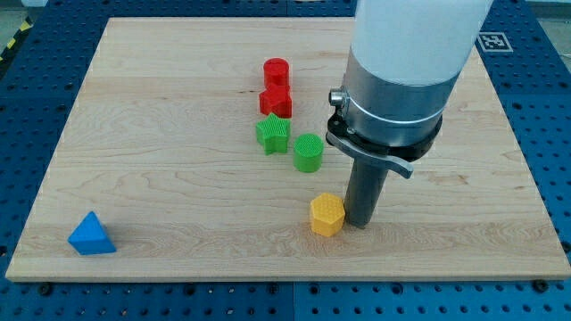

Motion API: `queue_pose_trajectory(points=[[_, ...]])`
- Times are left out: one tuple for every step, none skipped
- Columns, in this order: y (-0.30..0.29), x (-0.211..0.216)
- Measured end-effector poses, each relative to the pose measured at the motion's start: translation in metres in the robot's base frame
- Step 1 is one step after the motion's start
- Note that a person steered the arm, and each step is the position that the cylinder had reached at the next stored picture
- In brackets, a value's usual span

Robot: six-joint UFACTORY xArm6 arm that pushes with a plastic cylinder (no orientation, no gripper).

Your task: Move the yellow hexagon towards the blue triangle

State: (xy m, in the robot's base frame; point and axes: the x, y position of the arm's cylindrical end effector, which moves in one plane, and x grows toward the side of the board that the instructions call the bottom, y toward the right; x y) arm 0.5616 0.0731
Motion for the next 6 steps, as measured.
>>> queue_pose_trajectory(points=[[-0.001, 0.0], [-0.013, 0.0], [-0.03, 0.002], [-0.044, 0.007], [-0.064, 0.008], [-0.09, 0.008]])
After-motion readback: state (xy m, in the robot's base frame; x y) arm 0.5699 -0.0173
